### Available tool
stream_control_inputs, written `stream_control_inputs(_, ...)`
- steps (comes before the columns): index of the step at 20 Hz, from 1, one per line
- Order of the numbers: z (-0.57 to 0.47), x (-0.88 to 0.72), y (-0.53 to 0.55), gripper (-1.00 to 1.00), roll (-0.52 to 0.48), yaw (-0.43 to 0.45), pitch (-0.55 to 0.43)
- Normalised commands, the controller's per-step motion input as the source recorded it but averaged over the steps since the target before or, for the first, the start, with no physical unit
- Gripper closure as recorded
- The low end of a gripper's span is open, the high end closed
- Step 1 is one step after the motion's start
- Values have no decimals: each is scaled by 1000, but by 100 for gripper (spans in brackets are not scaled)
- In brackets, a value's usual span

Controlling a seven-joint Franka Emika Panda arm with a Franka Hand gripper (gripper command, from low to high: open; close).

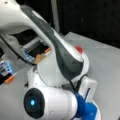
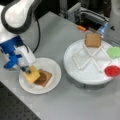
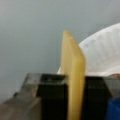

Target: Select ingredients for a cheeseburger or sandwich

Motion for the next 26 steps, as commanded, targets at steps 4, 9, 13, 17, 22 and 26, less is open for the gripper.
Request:
stream_control_inputs(4, 58, 147, -118, 100, -162, 206, 236)
stream_control_inputs(9, 26, 7, 0, 100, -154, 209, 224)
stream_control_inputs(13, -45, -109, 76, 100, -188, 159, 209)
stream_control_inputs(17, -62, -121, 59, 100, -253, 103, 157)
stream_control_inputs(22, -27, -84, 46, 100, -257, 55, 90)
stream_control_inputs(26, -6, -66, 24, 100, -224, 39, 38)
